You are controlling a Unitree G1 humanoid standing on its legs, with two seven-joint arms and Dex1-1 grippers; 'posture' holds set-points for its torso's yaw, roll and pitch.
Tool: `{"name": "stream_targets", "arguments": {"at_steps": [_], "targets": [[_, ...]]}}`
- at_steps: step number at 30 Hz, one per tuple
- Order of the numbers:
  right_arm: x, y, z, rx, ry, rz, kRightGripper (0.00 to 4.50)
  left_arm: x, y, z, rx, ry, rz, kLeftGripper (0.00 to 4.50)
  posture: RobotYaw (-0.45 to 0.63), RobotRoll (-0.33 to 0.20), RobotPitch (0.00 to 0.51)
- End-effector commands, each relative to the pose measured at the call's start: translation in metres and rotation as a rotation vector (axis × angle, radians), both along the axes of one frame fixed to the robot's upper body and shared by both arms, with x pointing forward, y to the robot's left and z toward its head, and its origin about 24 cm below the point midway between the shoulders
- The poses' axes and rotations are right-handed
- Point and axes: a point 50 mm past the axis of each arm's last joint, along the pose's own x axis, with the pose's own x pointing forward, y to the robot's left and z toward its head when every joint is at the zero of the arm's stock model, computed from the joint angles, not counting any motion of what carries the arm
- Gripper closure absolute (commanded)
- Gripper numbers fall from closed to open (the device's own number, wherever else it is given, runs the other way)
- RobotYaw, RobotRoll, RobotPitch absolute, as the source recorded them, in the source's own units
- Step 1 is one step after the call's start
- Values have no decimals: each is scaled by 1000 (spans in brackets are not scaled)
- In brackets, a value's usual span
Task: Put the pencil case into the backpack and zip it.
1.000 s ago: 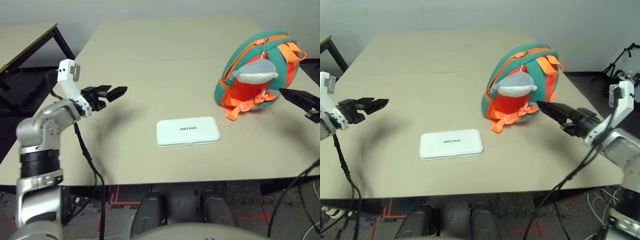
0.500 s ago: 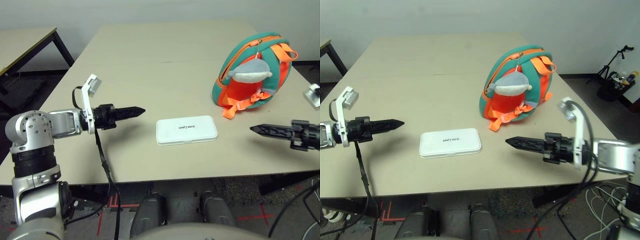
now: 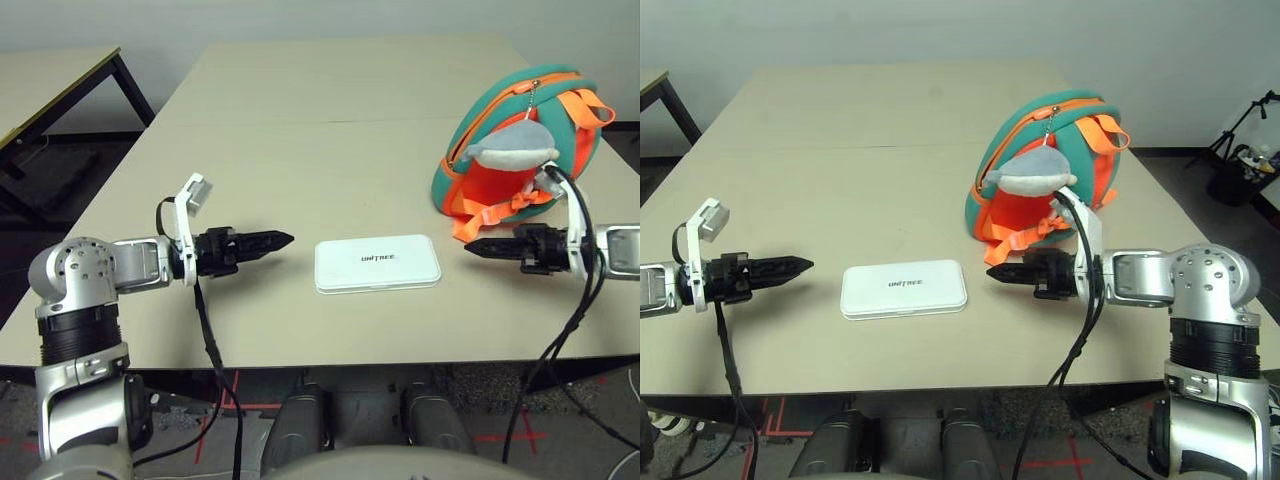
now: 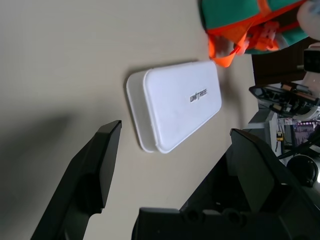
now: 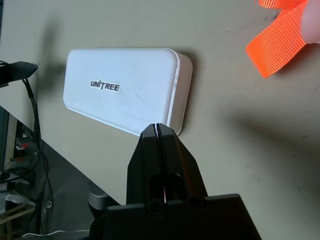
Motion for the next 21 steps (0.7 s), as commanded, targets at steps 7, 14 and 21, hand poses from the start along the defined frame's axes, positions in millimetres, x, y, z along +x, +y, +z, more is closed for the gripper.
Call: {"name": "stream_targets", "arguments": {"at_steps": [7,14,21], "targets": [[-2,19,-18,-88,57,61,4478,1,-8,-28,-3,128,-12,0,72,0,60],[7,24,-23,-167,8,-11,4478,12,-16,-39,0,152,-28,0,55,0,61],[8,24,-30,-229,-23,-57,4478,21,-23,-47,-14,158,-41,0,39,0,61]]}}
